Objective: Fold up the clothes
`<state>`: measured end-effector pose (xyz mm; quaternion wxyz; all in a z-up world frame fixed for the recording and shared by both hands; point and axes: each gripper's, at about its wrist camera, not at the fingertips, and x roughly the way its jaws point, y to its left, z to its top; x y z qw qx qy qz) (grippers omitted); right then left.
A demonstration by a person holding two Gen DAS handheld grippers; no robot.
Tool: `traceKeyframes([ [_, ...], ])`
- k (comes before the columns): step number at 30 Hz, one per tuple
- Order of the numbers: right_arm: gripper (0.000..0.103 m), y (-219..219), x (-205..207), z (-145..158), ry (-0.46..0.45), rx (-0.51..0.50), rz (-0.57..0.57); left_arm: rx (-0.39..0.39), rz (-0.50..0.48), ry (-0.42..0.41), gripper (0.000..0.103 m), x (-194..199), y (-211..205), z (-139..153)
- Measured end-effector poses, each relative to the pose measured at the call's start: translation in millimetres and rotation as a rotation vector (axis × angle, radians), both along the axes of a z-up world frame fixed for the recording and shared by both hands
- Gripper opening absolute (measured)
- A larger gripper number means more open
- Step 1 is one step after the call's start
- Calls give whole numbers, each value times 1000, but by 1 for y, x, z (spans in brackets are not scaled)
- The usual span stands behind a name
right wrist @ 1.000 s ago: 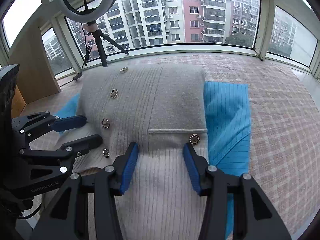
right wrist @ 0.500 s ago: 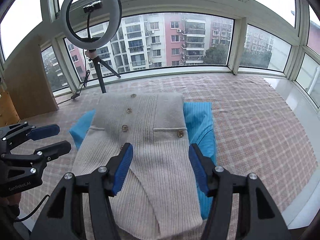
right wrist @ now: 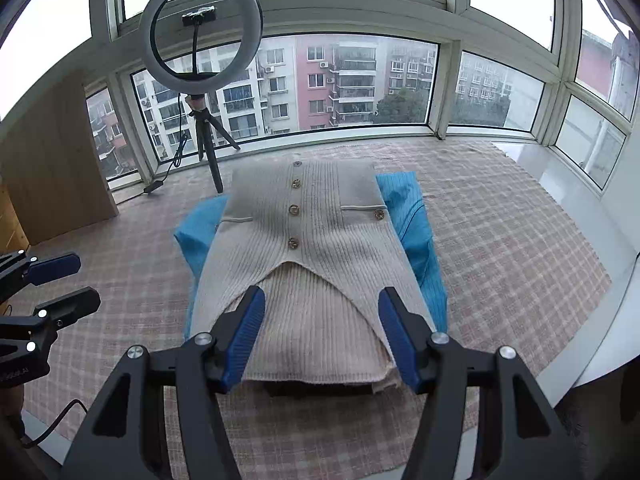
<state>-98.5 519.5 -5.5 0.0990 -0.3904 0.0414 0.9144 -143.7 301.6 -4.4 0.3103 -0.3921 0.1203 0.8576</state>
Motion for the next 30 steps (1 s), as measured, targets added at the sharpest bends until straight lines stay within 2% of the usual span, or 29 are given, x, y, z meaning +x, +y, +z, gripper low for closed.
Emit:
traceKeyframes([
  [11,59,-92,54,4,-5,42,-97,11,-25,-36,55,24,-87,-1],
  [15,60,-122,71,8,7,53,-114,32,-49,-22,61,34,-109,6],
  [20,63,-147,88,12,23,51,-137,50,-75,-7,63,44,-128,11],
  [24,63,-160,98,12,25,54,-155,55,-86,7,71,48,-136,14],
  [30,63,-166,106,14,33,54,-188,60,-95,2,71,47,-140,15],
])
